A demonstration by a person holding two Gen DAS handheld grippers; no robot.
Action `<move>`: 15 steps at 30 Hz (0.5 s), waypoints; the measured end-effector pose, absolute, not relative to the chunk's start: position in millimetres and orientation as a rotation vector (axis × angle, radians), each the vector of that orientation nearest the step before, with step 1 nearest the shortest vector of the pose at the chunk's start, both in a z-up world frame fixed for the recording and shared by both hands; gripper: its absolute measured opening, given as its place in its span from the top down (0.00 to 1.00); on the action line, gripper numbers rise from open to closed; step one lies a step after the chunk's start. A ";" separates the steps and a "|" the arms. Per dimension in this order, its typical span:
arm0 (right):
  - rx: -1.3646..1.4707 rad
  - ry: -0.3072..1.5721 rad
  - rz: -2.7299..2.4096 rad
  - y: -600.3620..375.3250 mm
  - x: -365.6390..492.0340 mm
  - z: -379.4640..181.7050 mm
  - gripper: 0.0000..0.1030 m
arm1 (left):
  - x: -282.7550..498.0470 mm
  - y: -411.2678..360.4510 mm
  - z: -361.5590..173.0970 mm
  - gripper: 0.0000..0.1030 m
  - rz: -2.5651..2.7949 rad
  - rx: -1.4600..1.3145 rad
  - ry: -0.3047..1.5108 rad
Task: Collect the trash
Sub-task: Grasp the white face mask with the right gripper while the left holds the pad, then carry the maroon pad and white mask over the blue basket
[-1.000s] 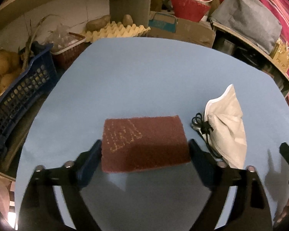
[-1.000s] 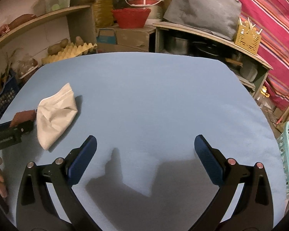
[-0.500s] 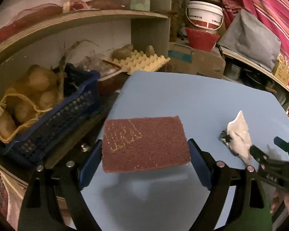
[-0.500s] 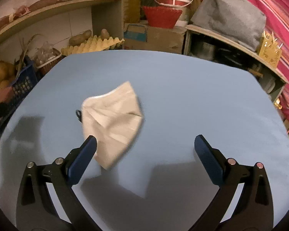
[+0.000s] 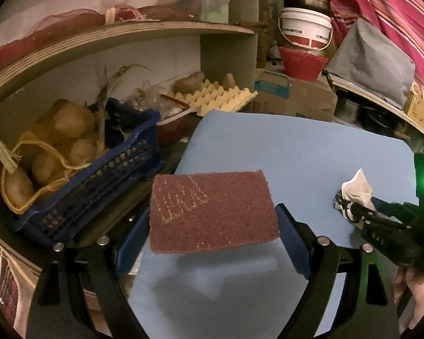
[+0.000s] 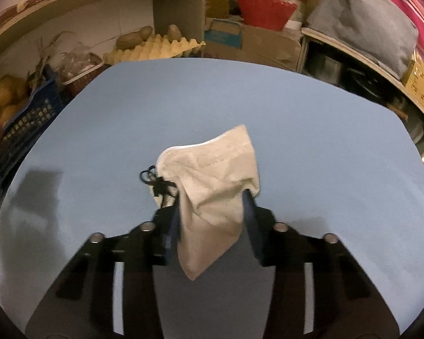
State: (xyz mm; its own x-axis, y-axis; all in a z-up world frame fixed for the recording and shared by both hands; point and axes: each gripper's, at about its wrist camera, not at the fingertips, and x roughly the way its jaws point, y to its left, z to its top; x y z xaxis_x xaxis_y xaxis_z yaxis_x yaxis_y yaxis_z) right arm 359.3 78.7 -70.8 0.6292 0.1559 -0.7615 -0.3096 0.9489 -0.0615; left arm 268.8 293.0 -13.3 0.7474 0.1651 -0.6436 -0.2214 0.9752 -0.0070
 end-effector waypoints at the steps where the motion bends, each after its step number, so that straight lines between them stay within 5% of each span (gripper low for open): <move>1: -0.192 0.843 0.268 74.7 357.4 -69.0 0.68 | 269.5 291.1 -12.8 0.18 0.206 -0.088 0.696; 15: -0.133 0.760 0.127 -103.5 316.7 -11.8 0.70 | 282.1 230.1 7.7 0.18 0.127 -0.105 0.657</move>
